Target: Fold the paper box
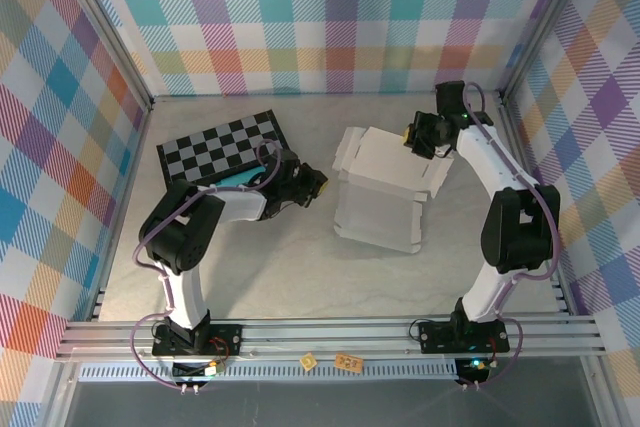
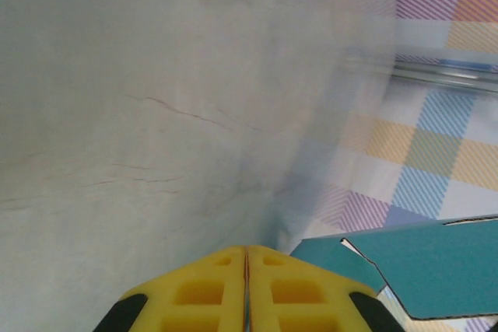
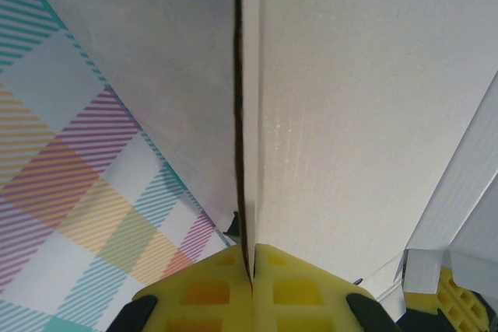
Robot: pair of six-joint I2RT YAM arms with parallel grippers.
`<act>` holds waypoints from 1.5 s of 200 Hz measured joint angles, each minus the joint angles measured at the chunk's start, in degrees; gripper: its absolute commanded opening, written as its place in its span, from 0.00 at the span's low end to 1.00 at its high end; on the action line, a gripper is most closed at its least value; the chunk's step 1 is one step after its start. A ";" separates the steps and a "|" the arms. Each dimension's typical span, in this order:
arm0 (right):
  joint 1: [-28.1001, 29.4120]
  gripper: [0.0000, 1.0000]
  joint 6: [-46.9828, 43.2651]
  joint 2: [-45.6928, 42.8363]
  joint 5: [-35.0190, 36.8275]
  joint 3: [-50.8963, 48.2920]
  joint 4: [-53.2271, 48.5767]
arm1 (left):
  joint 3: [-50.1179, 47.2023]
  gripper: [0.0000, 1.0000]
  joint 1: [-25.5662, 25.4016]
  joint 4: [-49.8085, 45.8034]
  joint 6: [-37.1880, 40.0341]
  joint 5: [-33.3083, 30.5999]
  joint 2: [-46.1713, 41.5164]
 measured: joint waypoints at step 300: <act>-0.52 0.00 4.35 0.57 -1.51 0.02 2.40 | 3.65 0.42 -5.16 -1.77 9.29 -0.02 0.98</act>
